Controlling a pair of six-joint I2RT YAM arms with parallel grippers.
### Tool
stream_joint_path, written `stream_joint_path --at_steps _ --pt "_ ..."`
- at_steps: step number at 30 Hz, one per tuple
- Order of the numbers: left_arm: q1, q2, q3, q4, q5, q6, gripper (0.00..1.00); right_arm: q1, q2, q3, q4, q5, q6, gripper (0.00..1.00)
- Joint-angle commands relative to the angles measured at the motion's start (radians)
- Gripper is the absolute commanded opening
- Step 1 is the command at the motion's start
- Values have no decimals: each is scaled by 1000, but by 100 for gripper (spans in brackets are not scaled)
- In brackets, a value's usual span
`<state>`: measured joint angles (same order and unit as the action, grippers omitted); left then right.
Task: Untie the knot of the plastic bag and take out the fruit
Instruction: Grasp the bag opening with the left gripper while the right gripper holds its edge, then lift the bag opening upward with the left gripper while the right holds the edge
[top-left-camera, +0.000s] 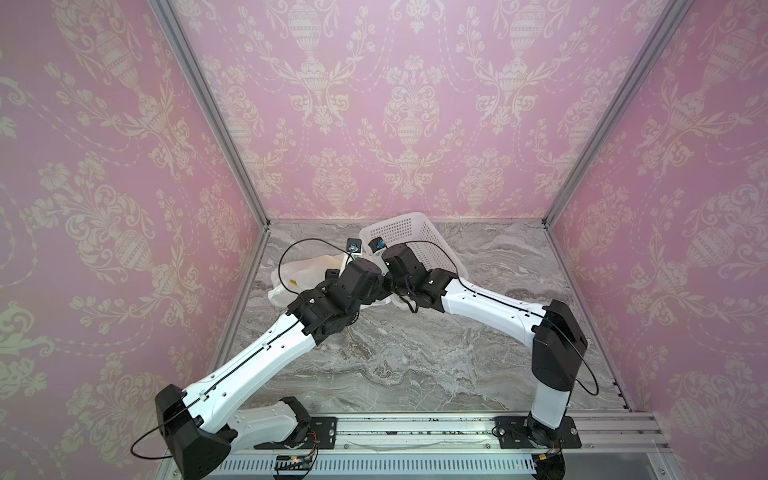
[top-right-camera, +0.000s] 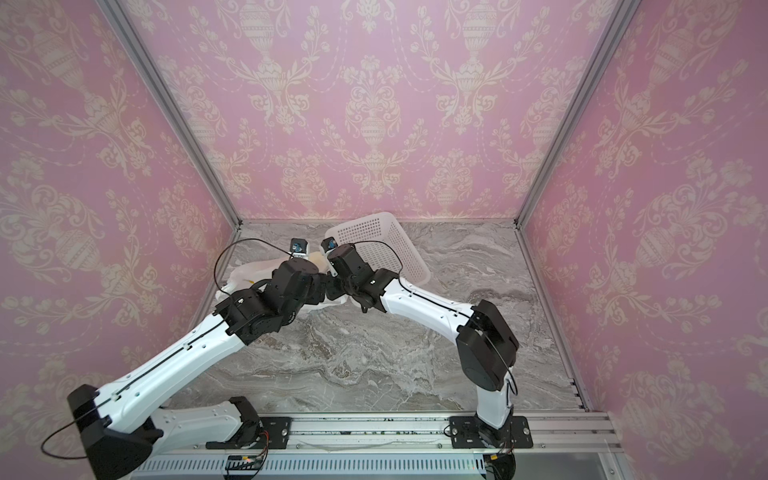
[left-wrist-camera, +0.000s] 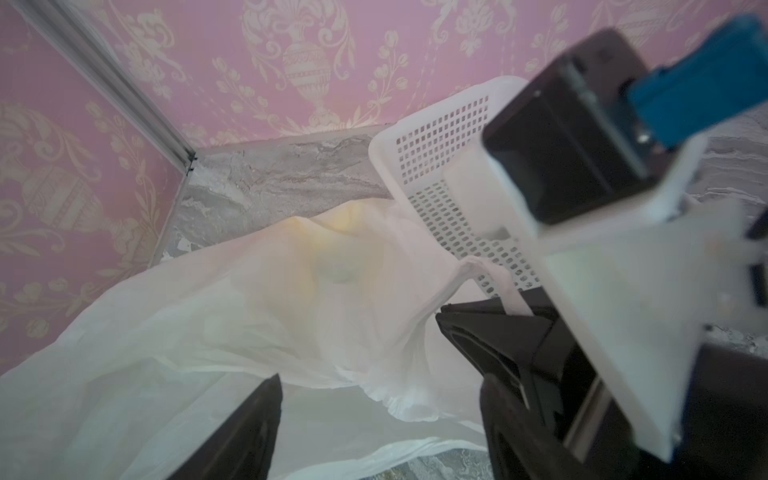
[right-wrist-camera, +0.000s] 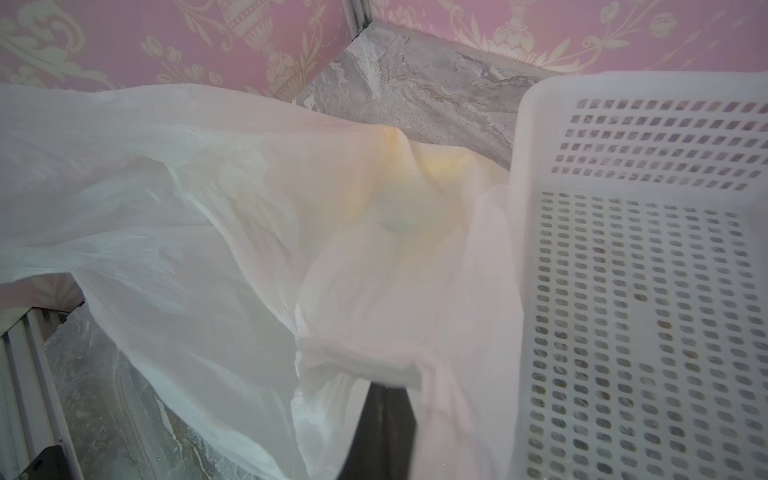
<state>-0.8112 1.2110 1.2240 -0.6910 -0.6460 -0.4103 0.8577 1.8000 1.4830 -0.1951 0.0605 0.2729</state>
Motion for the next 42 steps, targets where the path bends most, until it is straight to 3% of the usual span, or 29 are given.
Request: stream_joint_path --at_steps 1,8,11,14,16,21,28,35,42 --pt "-122 -7 74 -71 -97 -41 79 -11 -101 -117 164 55 52 0" --pt "-142 -76 95 -162 -84 -99 79 -44 -199 -343 339 50 137 0" --pt "-191 -61 217 -234 -72 -64 88 -50 -190 -353 360 32 158 0" --pt "-198 18 434 -386 -125 -18 91 -53 -174 -351 382 0 180 0" --pt "-198 62 500 -454 -145 -5 92 -54 -178 -363 404 -10 190 0" --pt "-187 20 261 -237 -130 131 99 -58 -228 -402 384 71 187 0" --pt "51 -62 12 -15 71 195 99 -54 -327 -541 435 122 229 0" --pt "159 -37 -121 62 19 256 99 -37 -365 -581 451 137 232 0" --pt "166 3 -144 58 -48 319 99 -23 -367 -551 414 143 212 0"
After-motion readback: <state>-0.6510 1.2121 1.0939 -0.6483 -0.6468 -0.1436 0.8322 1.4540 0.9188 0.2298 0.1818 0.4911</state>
